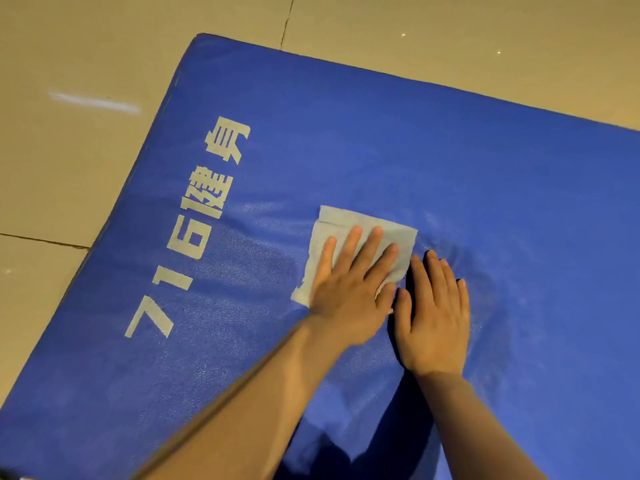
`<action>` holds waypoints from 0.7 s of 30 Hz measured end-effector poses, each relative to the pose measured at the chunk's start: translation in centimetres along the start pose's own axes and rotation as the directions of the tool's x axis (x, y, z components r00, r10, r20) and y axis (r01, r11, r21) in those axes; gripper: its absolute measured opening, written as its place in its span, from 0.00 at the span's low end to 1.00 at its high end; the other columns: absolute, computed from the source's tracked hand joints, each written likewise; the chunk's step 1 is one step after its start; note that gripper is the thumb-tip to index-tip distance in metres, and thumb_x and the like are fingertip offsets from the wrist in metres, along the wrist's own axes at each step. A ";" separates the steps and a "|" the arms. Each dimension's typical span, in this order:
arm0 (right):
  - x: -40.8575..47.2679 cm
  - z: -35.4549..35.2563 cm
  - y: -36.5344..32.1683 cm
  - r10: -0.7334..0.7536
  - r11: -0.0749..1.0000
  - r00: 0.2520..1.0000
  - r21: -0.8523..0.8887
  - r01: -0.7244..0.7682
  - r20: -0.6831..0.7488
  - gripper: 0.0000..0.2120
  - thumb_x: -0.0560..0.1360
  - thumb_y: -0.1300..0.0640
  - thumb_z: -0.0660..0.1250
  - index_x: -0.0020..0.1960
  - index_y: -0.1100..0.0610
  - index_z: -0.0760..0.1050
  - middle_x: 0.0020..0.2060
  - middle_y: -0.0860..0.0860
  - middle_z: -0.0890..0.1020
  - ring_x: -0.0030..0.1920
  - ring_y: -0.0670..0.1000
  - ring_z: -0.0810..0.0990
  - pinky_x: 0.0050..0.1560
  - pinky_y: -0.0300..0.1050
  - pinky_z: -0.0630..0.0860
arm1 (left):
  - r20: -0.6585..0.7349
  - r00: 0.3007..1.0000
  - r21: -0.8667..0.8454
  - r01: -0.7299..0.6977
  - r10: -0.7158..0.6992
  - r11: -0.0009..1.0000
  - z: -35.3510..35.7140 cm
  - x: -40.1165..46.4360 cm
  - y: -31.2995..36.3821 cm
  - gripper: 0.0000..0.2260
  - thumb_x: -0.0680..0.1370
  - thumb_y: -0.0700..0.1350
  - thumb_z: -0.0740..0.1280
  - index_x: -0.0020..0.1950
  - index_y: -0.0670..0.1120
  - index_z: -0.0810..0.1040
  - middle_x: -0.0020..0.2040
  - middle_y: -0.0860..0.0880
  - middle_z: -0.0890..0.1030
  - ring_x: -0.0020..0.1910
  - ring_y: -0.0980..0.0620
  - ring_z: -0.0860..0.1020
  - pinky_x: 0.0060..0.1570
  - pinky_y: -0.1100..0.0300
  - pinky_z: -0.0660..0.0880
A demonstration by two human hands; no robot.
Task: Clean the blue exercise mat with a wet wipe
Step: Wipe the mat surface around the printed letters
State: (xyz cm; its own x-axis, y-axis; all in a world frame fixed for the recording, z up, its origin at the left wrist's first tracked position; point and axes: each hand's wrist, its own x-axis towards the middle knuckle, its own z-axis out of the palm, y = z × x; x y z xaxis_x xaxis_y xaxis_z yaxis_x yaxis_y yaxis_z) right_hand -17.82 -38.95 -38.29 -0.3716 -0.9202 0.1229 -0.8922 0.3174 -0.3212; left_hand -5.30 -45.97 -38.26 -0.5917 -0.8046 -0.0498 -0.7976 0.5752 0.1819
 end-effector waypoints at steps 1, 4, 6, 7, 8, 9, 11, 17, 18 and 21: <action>0.0 0.0 0.0 -0.003 1.000 1.000 -0.004 0.003 -0.002 0.25 0.79 0.50 0.52 0.72 0.57 0.70 0.73 0.55 0.69 0.74 0.55 0.63 0.75 0.54 0.53 | -0.013 1.000 0.008 0.015 -0.015 1.000 0.2 1.9 0.1 0.25 0.79 0.55 0.52 0.72 0.50 0.75 0.74 0.47 0.71 0.74 0.43 0.68 0.70 0.43 0.56; 0.0 0.1 0.0 -0.005 1.000 1.000 -0.006 0.005 -0.007 0.24 0.80 0.51 0.52 0.73 0.56 0.69 0.73 0.55 0.69 0.74 0.55 0.63 0.75 0.54 0.52 | 0.018 1.000 -0.002 0.012 -0.012 1.000 0.0 6.1 -0.4 0.27 0.79 0.58 0.50 0.73 0.51 0.73 0.75 0.46 0.69 0.74 0.42 0.67 0.72 0.42 0.54; 0.1 0.1 0.1 0.002 1.000 1.000 -0.004 -0.003 -0.009 0.24 0.80 0.51 0.52 0.73 0.56 0.70 0.73 0.54 0.69 0.74 0.55 0.63 0.75 0.54 0.52 | 0.071 0.997 -0.004 0.004 -0.004 1.000 -0.1 6.7 -0.9 0.30 0.80 0.61 0.43 0.76 0.52 0.68 0.78 0.47 0.64 0.77 0.43 0.61 0.74 0.42 0.50; 0.1 0.1 0.1 0.003 1.000 1.000 -0.004 -0.003 -0.011 0.24 0.80 0.51 0.52 0.73 0.56 0.70 0.73 0.54 0.69 0.74 0.55 0.64 0.75 0.54 0.53 | 0.054 0.998 -0.035 -0.017 0.018 0.999 -0.3 6.4 -1.1 0.30 0.81 0.62 0.41 0.76 0.52 0.69 0.78 0.47 0.64 0.77 0.43 0.61 0.75 0.42 0.51; 0.0 0.1 0.0 0.000 1.000 1.000 -0.007 0.000 -0.013 0.24 0.80 0.51 0.52 0.73 0.56 0.70 0.73 0.54 0.69 0.74 0.55 0.64 0.75 0.54 0.53 | 0.011 0.999 -0.083 -0.050 0.051 0.995 -0.7 5.8 -1.3 0.31 0.82 0.62 0.40 0.75 0.51 0.70 0.77 0.47 0.66 0.77 0.44 0.62 0.75 0.43 0.51; 0.0 0.1 -0.1 -0.005 1.000 1.000 -0.008 0.005 -0.012 0.24 0.80 0.50 0.52 0.73 0.56 0.70 0.73 0.54 0.69 0.74 0.55 0.64 0.75 0.54 0.53 | -0.021 0.997 -0.152 -0.078 0.076 0.985 -1.3 4.9 -1.5 0.30 0.83 0.61 0.41 0.74 0.51 0.71 0.77 0.47 0.66 0.77 0.45 0.62 0.75 0.45 0.49; 0.1 0.0 0.0 -0.007 1.000 1.000 0.004 0.007 -0.011 0.24 0.80 0.50 0.52 0.72 0.56 0.70 0.73 0.54 0.69 0.74 0.55 0.64 0.75 0.54 0.54 | -0.100 0.993 -0.283 -0.087 0.060 0.955 -2.3 2.5 -1.8 0.25 0.83 0.57 0.49 0.75 0.49 0.71 0.77 0.47 0.66 0.78 0.48 0.61 0.76 0.48 0.44; 0.2 -0.3 0.0 -0.014 1.000 1.000 0.004 0.014 0.004 0.23 0.80 0.51 0.52 0.71 0.57 0.71 0.72 0.54 0.71 0.73 0.55 0.66 0.75 0.52 0.54 | -0.111 0.948 -0.102 0.289 -0.300 0.952 -2.4 -8.7 -4.5 0.26 0.80 0.54 0.55 0.75 0.44 0.69 0.77 0.42 0.66 0.76 0.42 0.61 0.74 0.41 0.51; 0.2 -0.4 0.1 -0.004 0.999 1.000 0.045 0.004 0.013 0.23 0.80 0.50 0.52 0.71 0.56 0.71 0.72 0.52 0.71 0.73 0.54 0.67 0.75 0.51 0.54 | -0.077 0.944 -0.040 0.320 -0.322 0.947 -2.0 -9.6 -4.9 0.27 0.80 0.55 0.54 0.75 0.43 0.69 0.76 0.41 0.66 0.76 0.41 0.61 0.73 0.39 0.53; 1.1 -1.9 -0.8 0.210 0.903 0.978 0.383 -0.194 0.000 0.25 0.79 0.45 0.52 0.71 0.55 0.70 0.68 0.41 0.71 0.69 0.45 0.69 0.73 0.53 0.62 | -0.045 0.946 0.003 0.322 -0.322 0.947 -1.1 -9.7 -5.0 0.28 0.80 0.55 0.52 0.75 0.42 0.68 0.76 0.39 0.66 0.75 0.38 0.62 0.71 0.35 0.54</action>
State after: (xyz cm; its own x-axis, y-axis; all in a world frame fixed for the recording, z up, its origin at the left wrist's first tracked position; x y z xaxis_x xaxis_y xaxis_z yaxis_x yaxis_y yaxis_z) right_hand -18.02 -39.82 -36.13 -0.5508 -0.8330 0.0530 -0.6354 0.3772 -0.6738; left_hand 4.53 -41.18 -37.60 -0.2974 -0.9528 -0.0613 -0.9461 0.2854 0.1530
